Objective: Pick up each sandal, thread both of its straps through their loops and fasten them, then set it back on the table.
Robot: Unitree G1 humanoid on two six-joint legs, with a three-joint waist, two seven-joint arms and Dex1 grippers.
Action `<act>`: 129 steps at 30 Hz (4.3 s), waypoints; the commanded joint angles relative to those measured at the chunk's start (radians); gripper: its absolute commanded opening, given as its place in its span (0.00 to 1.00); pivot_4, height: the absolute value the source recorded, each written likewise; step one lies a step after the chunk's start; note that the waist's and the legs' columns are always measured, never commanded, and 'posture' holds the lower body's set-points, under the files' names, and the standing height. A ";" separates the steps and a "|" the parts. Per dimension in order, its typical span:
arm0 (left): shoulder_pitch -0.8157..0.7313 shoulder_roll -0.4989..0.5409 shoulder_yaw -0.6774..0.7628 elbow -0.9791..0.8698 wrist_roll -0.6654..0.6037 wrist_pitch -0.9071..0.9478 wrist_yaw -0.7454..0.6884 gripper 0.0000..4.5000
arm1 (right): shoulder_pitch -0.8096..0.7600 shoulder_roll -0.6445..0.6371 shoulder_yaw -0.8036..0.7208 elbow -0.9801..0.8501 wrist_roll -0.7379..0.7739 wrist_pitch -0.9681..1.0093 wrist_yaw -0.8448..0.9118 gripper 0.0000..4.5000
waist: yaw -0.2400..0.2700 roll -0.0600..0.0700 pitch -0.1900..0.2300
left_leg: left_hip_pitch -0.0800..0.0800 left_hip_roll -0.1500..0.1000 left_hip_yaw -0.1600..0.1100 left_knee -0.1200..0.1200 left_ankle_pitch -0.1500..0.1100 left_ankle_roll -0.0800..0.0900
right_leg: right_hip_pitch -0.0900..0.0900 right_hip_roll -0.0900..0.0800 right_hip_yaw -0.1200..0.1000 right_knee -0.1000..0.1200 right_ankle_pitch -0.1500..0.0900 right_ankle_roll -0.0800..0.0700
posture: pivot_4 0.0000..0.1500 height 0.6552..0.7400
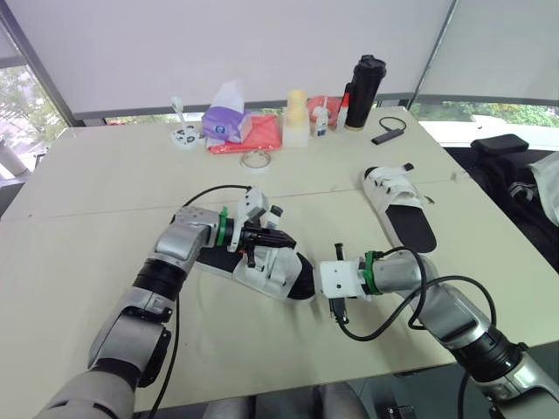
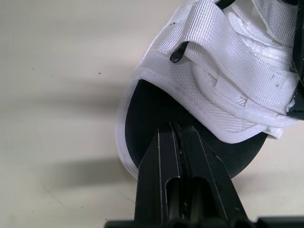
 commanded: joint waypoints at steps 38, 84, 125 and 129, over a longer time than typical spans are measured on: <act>0.047 0.000 0.081 -0.142 -0.126 0.147 0.096 0.00 | 0.019 -0.009 0.002 -0.011 -0.004 0.011 0.014 0.00 | -0.001 0.000 0.000 | -0.002 0.000 0.000 -0.001 0.000 0.000 | -0.003 0.000 0.000 0.000 0.000 0.000 | 1.00 1.00; 0.017 -0.014 0.184 -0.216 -0.216 0.183 0.159 0.99 | 0.010 -0.004 0.003 -0.002 -0.003 0.009 0.021 0.00 | -0.001 0.000 0.001 | -0.002 0.000 0.000 -0.001 0.000 0.000 | -0.003 0.000 0.000 -0.001 0.000 0.001 | 1.00 1.00; 0.186 0.268 0.116 -0.009 0.033 -0.268 -0.013 0.99 | 0.012 -0.012 -0.004 -0.010 -0.005 0.003 0.029 0.00 | 0.001 0.000 0.001 | -0.004 0.001 0.001 -0.003 0.000 0.000 | -0.005 0.000 0.001 -0.003 0.000 -0.002 | 1.00 1.00; 0.224 0.259 0.111 -0.106 -0.026 -0.203 -0.073 0.72 | 0.014 -0.011 -0.005 -0.012 -0.004 0.007 0.028 0.00 | 0.000 0.000 0.001 | -0.004 0.001 0.001 -0.003 0.000 0.000 | -0.005 0.000 0.001 -0.003 0.000 -0.001 | 1.00 1.00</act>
